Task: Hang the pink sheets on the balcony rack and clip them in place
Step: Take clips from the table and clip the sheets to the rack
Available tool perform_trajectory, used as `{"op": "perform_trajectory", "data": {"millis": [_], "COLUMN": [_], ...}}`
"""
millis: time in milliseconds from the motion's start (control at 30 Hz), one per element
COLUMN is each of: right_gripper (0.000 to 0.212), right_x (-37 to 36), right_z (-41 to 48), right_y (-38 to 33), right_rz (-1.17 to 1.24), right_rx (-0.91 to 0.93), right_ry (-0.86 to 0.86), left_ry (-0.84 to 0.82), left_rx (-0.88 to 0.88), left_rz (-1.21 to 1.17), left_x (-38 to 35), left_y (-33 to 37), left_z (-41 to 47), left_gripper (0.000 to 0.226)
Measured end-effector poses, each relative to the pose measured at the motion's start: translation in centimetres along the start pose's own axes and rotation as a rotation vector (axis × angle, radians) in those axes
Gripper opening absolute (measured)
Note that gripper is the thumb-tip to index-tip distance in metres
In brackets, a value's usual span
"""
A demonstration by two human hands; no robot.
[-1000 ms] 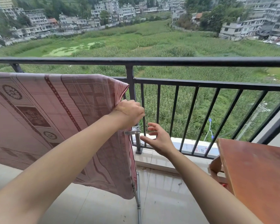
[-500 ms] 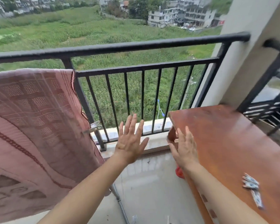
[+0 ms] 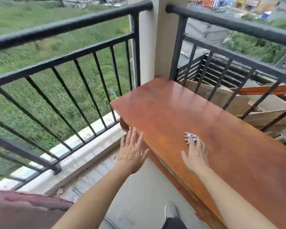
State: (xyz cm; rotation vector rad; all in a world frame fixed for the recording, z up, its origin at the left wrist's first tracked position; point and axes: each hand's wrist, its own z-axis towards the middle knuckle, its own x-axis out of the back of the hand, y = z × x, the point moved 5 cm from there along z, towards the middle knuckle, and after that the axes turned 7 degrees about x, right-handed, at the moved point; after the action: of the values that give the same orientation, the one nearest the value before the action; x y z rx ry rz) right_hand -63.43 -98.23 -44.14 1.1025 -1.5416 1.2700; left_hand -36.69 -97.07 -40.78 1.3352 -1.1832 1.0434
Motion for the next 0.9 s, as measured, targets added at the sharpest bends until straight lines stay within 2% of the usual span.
{"op": "perform_trajectory", "data": {"millis": [233, 367, 500, 567, 667, 733, 800, 900], "right_gripper": [0.07, 0.074, 0.071, 0.062, 0.028, 0.011, 0.017, 0.043], "right_x": [-3.6, -7.4, -10.1, -10.5, -10.3, -9.8, -9.4, -8.5], "right_z": [6.1, 8.4, 9.5, 10.0, 10.9, 11.2, 11.4, 11.9], "right_y": [7.3, 10.7, 12.8, 13.6, 14.7, 14.9, 14.5, 12.5], "right_rz": [0.088, 0.089, 0.074, 0.08, 0.089, 0.09, 0.098, 0.184], "right_rx": [-0.078, -0.039, 0.015, 0.033, 0.089, 0.068, 0.046, 0.056], "right_ry": [-0.21, -0.447, -0.544, -0.528, -0.359, -0.321, -0.333, -0.34], "left_ry": [-0.191, -0.401, -0.627, -0.731, -0.788, -0.799, -0.809, -0.799], "left_rx": [-0.028, 0.024, 0.078, 0.076, 0.058, 0.05, 0.039, 0.062], "left_rz": [0.004, -0.003, -0.057, -0.045, -0.018, -0.015, 0.0, 0.038], "left_x": [-7.0, -13.5, -18.9, -20.5, -21.4, -21.3, -21.1, -20.0], "left_y": [8.3, 12.0, 14.0, 14.3, 14.2, 14.0, 13.8, 13.1], "left_z": [6.7, 7.8, 6.5, 5.9, 5.3, 5.1, 5.1, 5.1], "left_gripper": [0.068, 0.065, 0.064, 0.063, 0.062, 0.06, 0.06, 0.061]}}
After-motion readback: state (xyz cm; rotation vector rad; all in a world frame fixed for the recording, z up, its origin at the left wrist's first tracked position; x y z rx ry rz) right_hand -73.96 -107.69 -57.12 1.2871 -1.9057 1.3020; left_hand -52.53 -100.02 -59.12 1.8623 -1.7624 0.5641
